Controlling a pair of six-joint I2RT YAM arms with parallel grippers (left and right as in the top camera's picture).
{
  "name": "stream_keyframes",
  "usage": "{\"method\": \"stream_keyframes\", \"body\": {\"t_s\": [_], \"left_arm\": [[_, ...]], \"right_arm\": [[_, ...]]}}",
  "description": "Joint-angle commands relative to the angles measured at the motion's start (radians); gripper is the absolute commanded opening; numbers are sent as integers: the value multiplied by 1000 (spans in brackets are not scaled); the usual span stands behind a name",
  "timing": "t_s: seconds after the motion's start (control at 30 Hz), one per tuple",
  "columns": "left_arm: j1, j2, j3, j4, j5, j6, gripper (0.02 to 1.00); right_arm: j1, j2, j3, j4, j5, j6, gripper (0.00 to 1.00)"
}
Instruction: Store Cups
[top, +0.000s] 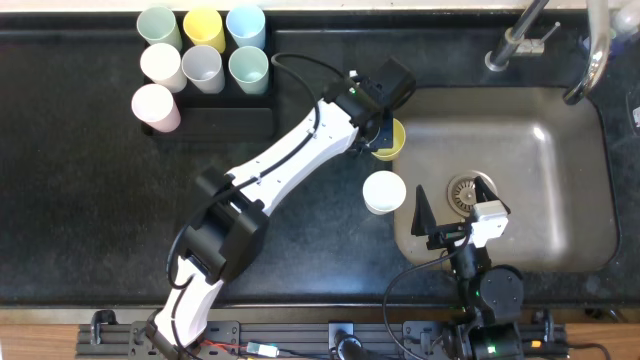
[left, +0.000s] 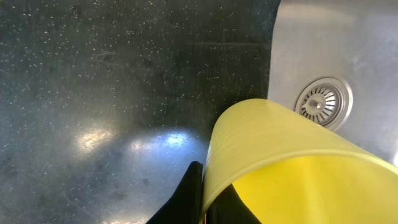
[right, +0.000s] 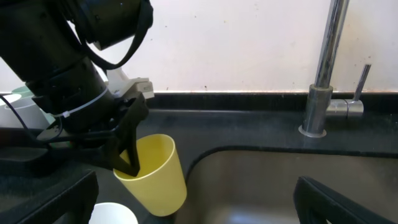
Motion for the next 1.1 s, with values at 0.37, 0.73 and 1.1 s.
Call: {"method": "stream_keyframes", "body": {"t_s": [0.37, 0.73, 1.1], "left_arm": [[266, -496, 80, -171, -290, -226, 36], [595, -597, 31, -479, -246, -686, 38], [594, -555, -184, -467, -214, -924, 36]], "right_arm": [[-3, -8, -13, 5, -4, -4, 996], [-3, -8, -13, 5, -4, -4, 996], [-3, -8, -13, 5, -4, -4, 998]]}}
